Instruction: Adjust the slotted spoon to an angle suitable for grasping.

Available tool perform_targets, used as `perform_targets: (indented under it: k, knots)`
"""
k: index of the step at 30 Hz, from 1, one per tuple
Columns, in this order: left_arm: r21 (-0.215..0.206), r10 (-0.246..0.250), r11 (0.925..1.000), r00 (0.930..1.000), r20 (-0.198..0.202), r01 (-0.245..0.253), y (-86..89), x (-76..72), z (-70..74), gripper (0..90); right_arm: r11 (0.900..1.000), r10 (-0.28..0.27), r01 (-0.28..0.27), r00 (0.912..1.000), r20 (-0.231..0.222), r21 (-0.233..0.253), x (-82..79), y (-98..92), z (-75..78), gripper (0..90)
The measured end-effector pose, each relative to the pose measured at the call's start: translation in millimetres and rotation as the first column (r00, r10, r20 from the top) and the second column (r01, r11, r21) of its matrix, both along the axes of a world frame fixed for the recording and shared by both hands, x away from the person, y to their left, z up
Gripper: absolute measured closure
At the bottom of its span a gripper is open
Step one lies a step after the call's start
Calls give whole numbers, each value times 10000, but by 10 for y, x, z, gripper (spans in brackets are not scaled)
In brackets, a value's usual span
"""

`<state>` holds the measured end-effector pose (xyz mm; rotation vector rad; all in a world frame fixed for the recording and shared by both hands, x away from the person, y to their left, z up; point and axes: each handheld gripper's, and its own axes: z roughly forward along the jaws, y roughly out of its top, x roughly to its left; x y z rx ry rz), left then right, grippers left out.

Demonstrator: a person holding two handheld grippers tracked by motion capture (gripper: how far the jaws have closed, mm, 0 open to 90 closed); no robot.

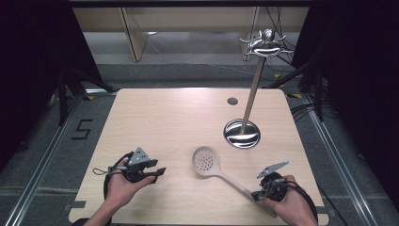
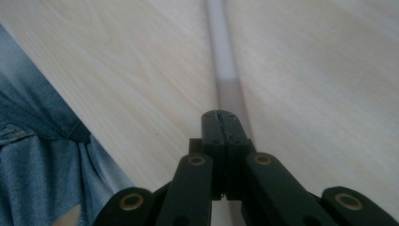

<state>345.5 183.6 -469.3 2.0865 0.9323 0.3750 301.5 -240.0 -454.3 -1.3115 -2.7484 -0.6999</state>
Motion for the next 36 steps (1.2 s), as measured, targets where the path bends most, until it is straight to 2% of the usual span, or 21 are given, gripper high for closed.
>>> perform_targets:
  k: [3,4,5,7,12,14,16,17,18,20,21,23,27,29,31,32,33,34,36]
  knots:
    - [-84,34,10000,10000,-37,-34,-8,-25,-8,526,9980,543,-553,9980,-330,-295,0,85,-73,900]
    - [17,-2,10000,10000,-37,2,-2,-32,-6,526,9965,698,-717,9965,-459,-425,-6,112,-99,900]
    - [20,-1,10000,10000,-14,1,-4,-39,-5,526,9926,874,-929,9936,-709,-784,-30,162,-141,900]
    - [5,8,10000,10000,10,-8,-8,-57,0,526,9908,964,-1035,9919,-825,-873,-34,168,-151,900]
    - [40,-22,10000,10000,1,22,-6,-57,-1,525,9854,637,-720,9963,-575,-1546,-27,140,-155,900]
    - [-30,70,10000,9999,-121,-70,-11,-52,-10,524,9850,489,-584,9969,-617,-1626,-9,110,-173,900]
    - [-55,71,10000,9999,-111,-72,-14,-49,-12,523,9873,336,-446,9967,-739,-1524,2,88,-170,900]
    - [-41,42,10000,9999,-96,-43,-14,-49,-10,523,9862,128,-258,9967,-803,-1635,-2,91,-161,900]
    - [62,-79,9999,10000,-1,79,-9,-42,-6,522,9860,-6,-120,9971,-759,-1663,0,90,-164,900]
    - [-32,-41,10000,10000,-31,41,-19,-42,-13,520,9828,-86,-18,9984,-552,-1846,29,65,-158,900]
    - [55,-98,9999,9999,-41,98,-12,-40,-11,520,9821,-65,-16,9991,-426,-1886,43,52,-163,900]
    - [61,-89,9999,9999,-51,89,-15,-40,-13,519,9754,-399,308,9985,-373,-2181,76,14,-155,900]
    - [68,-118,9999,9999,-35,118,-17,-41,-13,518,9724,-907,837,9956,-224,-2176,181,-93,-176,900]
    - [65,-109,9999,9999,-29,110,-18,-44,-11,518,9691,-1298,1229,9914,-185,-2139,231,-119,-162,900]
    - [70,-111,9999,9999,-29,112,-17,-44,-12,518,9605,-1673,1583,9857,-201,-2290,308,-166,-161,900]
    - [64,-109,9999,9999,-23,109,-18,-43,-13,518,9556,-2077,1933,9772,-434,-2224,320,-158,-145,900]
    - [65,-115,9999,9999,-36,116,-19,-44,-14,518,9533,-2210,2087,9747,-332,-2184,361,-181,-148,900]
    - [68,-134,9999,9999,-35,135,-19,-44,-14,519,9471,-2516,2388,9672,-341,-2144,409,-198,-149,900]
    - [76,-151,9999,9999,-30,151,-20,-44,-14,518,9406,-2854,2731,9578,-343,-2016,481,-231,-146,900]
